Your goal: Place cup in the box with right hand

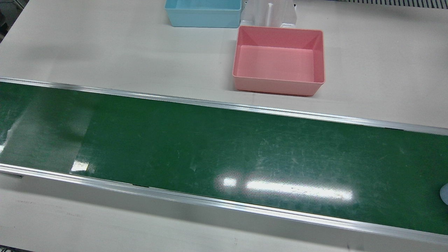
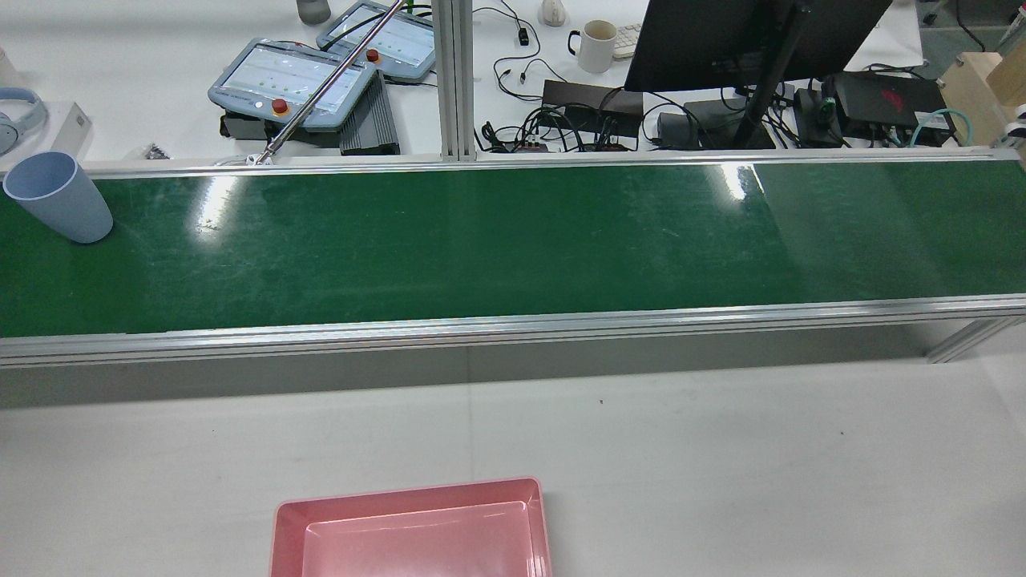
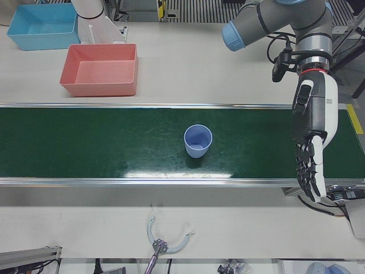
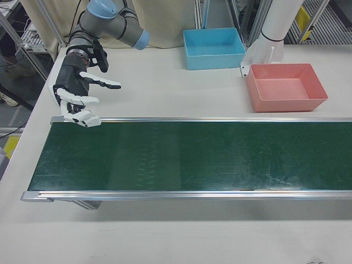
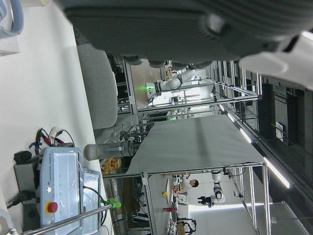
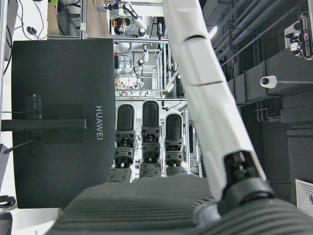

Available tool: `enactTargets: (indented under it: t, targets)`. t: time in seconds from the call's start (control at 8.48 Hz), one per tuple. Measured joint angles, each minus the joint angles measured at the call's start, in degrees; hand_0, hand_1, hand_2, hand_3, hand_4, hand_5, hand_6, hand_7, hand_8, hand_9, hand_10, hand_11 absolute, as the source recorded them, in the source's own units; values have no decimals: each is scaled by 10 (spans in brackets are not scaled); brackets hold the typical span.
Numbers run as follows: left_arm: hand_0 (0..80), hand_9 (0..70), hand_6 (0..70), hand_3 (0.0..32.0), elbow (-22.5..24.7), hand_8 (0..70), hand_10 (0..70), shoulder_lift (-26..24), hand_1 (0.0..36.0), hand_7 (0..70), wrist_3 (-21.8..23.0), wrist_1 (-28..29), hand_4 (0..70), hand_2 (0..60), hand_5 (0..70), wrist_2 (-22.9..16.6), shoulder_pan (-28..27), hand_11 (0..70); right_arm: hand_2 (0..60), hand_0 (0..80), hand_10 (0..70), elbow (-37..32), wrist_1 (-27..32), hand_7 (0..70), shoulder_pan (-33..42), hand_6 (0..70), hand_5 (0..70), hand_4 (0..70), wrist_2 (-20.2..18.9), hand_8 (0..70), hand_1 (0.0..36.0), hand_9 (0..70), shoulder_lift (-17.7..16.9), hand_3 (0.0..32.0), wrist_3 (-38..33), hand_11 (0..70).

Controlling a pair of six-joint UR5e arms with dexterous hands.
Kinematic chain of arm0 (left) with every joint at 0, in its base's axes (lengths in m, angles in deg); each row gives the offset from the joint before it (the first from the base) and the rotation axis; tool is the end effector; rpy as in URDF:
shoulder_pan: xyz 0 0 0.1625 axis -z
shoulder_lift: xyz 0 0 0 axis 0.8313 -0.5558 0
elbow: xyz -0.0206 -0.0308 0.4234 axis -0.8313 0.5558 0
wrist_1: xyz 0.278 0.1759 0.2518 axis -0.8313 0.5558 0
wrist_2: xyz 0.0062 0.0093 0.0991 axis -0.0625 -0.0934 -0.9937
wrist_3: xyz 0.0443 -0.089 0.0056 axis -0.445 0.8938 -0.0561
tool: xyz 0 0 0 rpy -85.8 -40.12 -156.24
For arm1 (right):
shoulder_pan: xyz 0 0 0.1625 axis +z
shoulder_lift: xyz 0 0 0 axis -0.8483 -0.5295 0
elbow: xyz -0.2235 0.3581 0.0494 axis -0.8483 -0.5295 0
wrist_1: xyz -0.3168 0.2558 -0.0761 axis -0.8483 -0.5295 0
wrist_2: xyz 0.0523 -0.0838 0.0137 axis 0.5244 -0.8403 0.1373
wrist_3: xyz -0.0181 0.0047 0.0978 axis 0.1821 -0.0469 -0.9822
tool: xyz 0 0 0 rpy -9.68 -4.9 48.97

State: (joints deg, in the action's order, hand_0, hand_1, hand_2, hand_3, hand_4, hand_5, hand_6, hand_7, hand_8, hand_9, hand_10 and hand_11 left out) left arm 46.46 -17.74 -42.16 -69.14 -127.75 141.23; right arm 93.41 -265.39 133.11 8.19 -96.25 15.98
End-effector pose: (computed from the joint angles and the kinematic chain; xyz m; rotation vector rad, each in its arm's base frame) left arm -0.0711 -0.5609 0.5130 -0.0922 2.0852 -2.0007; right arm 0.0506 -0.4318 0.6020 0.0367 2.3631 -2.0066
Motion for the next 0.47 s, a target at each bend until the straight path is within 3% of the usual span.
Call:
enactTargets:
  t: [0.47]
  targets:
    - [0, 0, 0, 0, 0, 0, 0, 0, 0, 0, 0, 0, 0, 0, 0, 0, 0, 0, 0, 800, 235, 0, 0, 528, 0, 165, 164, 254, 0, 299, 354, 373, 0, 0, 0, 372]
